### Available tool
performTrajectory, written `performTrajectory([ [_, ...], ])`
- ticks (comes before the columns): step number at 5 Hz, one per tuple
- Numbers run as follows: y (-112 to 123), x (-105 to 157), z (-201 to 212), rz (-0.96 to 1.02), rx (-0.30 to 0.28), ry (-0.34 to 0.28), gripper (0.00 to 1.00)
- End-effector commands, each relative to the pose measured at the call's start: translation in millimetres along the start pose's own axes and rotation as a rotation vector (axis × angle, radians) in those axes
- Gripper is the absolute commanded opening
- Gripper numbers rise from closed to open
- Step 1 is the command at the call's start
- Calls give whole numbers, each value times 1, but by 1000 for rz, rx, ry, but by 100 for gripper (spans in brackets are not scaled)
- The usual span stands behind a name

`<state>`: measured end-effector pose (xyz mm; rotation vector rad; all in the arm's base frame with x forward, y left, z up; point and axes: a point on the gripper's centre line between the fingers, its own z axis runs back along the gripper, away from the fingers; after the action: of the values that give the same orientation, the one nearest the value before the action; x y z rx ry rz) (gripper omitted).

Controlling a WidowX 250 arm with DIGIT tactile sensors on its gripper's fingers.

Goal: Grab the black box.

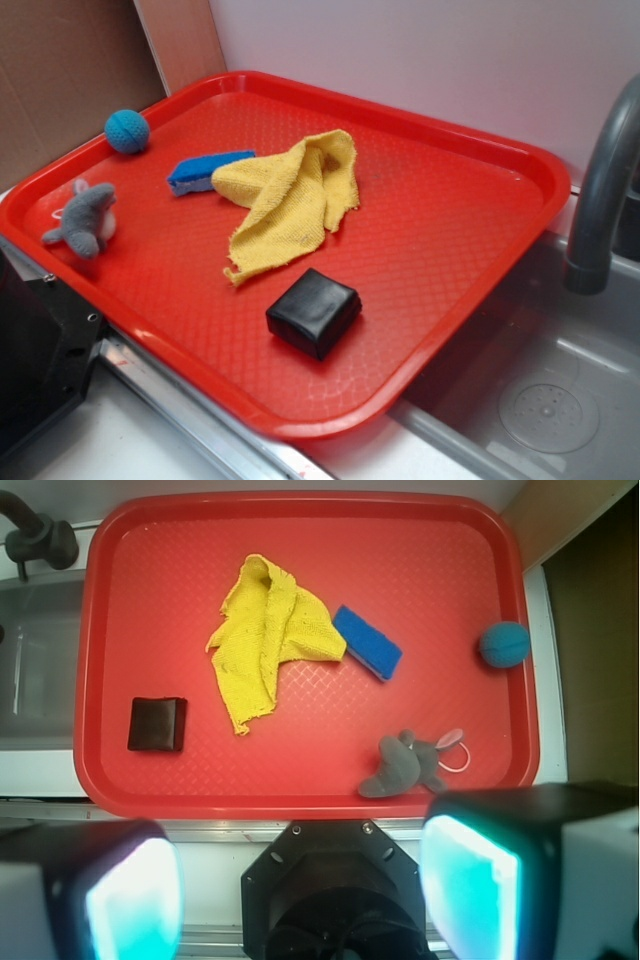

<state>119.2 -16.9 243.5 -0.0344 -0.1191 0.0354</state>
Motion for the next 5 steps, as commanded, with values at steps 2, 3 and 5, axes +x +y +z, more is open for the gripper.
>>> performTrajectory([
  [2, 1, -2, -3, -196, -53, -36, 100],
  [3, -9, 0, -17, -417, -90, -26, 100],
  [5, -40, 10, -54, -892, -125, -101, 100],
])
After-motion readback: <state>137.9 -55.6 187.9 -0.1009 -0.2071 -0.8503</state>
